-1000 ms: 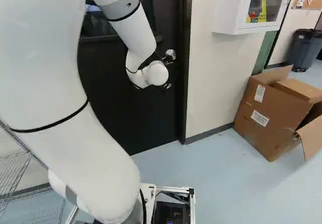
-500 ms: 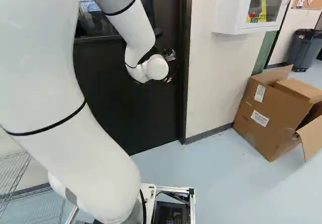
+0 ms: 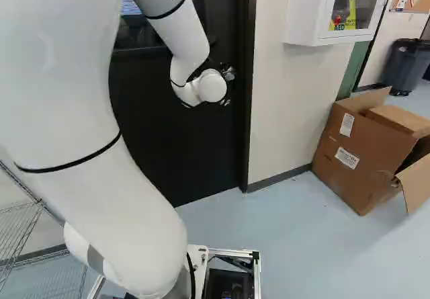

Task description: Open the door and move inside

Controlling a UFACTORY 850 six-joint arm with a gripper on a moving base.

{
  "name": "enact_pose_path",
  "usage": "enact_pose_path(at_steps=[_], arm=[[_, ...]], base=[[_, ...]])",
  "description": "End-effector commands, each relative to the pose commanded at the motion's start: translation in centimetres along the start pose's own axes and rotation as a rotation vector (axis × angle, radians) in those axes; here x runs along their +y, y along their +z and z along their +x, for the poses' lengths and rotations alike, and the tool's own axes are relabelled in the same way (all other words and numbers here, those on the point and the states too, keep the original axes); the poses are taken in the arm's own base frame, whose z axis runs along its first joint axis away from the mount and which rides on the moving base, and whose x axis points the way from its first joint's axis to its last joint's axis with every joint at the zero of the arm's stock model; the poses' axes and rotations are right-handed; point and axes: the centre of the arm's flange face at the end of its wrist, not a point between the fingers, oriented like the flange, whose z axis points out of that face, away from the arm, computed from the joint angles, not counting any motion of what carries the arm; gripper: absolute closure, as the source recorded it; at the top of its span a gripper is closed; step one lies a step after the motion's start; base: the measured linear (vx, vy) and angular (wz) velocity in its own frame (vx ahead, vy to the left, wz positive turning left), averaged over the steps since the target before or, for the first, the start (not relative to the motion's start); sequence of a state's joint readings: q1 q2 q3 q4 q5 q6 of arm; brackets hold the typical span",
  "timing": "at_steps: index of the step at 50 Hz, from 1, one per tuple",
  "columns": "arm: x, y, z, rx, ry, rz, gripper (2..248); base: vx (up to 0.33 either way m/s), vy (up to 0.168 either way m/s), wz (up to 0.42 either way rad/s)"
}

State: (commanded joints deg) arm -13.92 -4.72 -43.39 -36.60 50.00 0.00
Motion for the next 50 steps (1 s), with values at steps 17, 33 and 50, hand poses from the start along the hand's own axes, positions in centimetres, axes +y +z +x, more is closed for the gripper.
enact_pose_path(at_steps=[17,33,50], arm=[[-0.6,0.4,-1.7,-0.029,0.017,0.014,3],[-0.9,1.6,-3.4,-0.056,0.032,0.03,3],[-1.4,2.3,-5.1,-0.085,0.049,0.046,3]], base=[[0.0,0.0,0.0],[0.0,0.0,0.0],[0.0,0.0,0.0]])
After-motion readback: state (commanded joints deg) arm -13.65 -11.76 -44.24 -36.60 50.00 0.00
